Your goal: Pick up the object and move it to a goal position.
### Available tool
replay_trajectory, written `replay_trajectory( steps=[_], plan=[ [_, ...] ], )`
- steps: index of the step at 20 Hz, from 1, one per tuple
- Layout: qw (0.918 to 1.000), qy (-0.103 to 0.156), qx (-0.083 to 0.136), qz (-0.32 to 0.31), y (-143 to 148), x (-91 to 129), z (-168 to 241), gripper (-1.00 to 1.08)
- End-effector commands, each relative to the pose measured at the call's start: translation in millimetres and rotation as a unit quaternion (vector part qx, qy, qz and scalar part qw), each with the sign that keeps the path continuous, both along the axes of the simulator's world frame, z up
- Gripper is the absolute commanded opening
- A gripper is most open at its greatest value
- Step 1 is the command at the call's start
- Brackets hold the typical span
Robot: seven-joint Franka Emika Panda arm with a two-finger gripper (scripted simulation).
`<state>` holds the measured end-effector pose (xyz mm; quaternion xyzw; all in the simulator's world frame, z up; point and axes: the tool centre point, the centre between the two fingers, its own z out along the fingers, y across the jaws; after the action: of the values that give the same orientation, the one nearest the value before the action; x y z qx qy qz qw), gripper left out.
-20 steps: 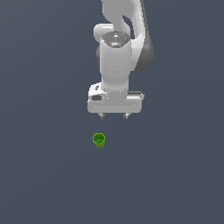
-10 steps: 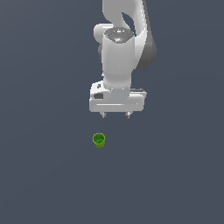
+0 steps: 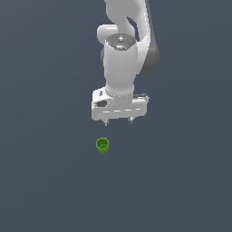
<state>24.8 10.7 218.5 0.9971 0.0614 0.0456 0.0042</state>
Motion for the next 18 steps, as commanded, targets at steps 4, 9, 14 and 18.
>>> replay_trajectory(
  steps=[4, 9, 14, 18],
  plan=[
    [0.9987, 0.005, -0.007, 0.05, -6, 3, -10, 1.0],
    [0.9937, 0.01, -0.014, 0.11, -14, 6, -22, 1.0],
    [0.9847, 0.016, -0.019, 0.172, -22, 10, -35, 1.0],
    [0.9747, 0.02, -0.023, 0.222, -29, 12, -45, 1.0]
  ],
)
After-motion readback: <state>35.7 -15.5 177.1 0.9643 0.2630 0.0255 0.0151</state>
